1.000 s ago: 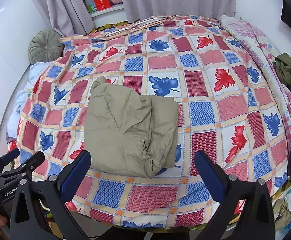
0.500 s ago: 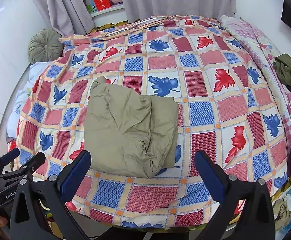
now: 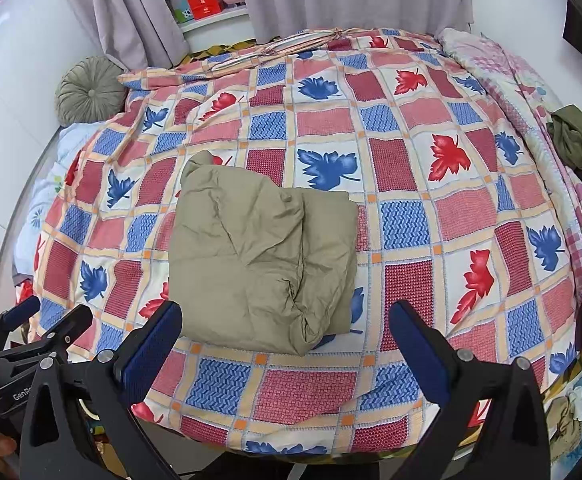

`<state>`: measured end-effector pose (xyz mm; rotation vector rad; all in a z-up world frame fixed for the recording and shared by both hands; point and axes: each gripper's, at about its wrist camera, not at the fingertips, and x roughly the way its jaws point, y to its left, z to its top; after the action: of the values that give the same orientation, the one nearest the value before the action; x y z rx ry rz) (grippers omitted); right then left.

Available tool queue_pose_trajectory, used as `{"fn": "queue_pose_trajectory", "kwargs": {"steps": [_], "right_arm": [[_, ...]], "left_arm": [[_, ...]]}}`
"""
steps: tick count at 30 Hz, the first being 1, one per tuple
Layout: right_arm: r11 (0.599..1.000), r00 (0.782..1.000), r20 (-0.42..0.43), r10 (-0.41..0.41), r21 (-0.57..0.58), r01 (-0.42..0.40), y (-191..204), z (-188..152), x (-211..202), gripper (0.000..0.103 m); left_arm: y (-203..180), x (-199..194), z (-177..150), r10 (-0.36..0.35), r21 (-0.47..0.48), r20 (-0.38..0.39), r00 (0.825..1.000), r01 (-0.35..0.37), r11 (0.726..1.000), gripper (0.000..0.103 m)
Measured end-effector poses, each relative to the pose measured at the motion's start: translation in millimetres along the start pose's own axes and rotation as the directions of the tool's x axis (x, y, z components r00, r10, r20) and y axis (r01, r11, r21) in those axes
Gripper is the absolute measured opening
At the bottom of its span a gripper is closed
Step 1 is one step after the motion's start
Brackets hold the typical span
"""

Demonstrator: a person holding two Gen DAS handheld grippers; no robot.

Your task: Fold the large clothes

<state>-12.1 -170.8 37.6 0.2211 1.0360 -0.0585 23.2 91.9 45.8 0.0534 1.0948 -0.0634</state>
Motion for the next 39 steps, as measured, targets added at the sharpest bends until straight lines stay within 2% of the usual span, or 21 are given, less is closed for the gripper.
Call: {"fn": "queue_pose_trajectory", "kwargs": {"steps": [39], "right_arm": [[1.0, 1.0, -0.005, 0.002, -0.002, -0.002, 0.5, 3.2, 0.3, 0.103]], "left_arm": [[0.4, 2.1, 3.5, 0.011, 0.0, -0.003, 1.0, -0.011, 1.0, 0.103]]}}
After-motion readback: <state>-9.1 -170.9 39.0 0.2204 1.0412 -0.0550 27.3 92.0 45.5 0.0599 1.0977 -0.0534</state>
